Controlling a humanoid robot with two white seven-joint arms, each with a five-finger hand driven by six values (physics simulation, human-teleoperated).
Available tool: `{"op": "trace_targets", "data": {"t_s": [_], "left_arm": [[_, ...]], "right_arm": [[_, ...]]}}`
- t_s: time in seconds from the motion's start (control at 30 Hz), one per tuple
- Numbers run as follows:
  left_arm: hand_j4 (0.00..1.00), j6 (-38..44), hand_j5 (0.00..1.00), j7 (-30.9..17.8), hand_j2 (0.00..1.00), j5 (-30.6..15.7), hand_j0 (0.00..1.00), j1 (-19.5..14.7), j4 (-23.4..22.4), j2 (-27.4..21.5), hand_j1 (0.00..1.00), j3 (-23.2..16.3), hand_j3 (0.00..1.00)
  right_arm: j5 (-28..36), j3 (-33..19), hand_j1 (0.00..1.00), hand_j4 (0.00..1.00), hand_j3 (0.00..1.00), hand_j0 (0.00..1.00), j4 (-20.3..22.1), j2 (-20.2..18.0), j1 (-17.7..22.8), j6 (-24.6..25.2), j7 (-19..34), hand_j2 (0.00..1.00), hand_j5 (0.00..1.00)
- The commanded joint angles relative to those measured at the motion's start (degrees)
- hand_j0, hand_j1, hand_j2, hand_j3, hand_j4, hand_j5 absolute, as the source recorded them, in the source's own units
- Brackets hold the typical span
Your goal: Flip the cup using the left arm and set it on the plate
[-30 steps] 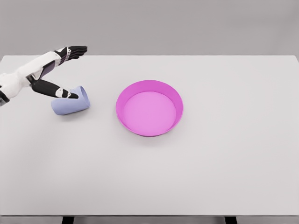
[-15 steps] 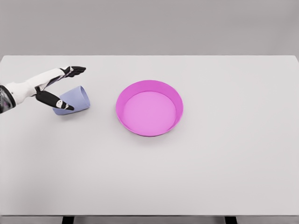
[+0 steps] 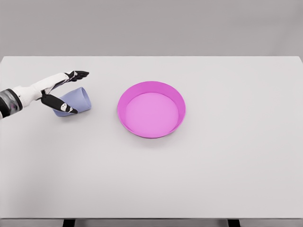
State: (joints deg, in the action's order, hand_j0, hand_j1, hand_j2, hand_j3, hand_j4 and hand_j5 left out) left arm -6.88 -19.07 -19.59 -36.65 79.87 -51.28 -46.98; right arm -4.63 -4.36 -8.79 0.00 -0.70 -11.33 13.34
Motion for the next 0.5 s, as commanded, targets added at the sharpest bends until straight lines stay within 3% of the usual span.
{"op": "trace_targets", "data": {"t_s": [0.0,0.47], "left_arm": [[1.0,0.0,1.0,0.0,1.0,0.5,1.0,0.0,-0.4,0.0,1.0,0.1,1.0],[1.0,1.5,1.0,0.0,1.0,1.7,1.0,-0.4,-5.2,3.5,1.0,-1.1,1.0]], "right_arm": [[0.0,0.0,1.0,1.0,1.0,1.0,0.0,0.0,0.0,0.0,0.0,1.0,1.0],[0.0,0.1,1.0,1.0,1.0,1.0,0.0,0.0,0.0,0.0,0.0,1.0,1.0]]}}
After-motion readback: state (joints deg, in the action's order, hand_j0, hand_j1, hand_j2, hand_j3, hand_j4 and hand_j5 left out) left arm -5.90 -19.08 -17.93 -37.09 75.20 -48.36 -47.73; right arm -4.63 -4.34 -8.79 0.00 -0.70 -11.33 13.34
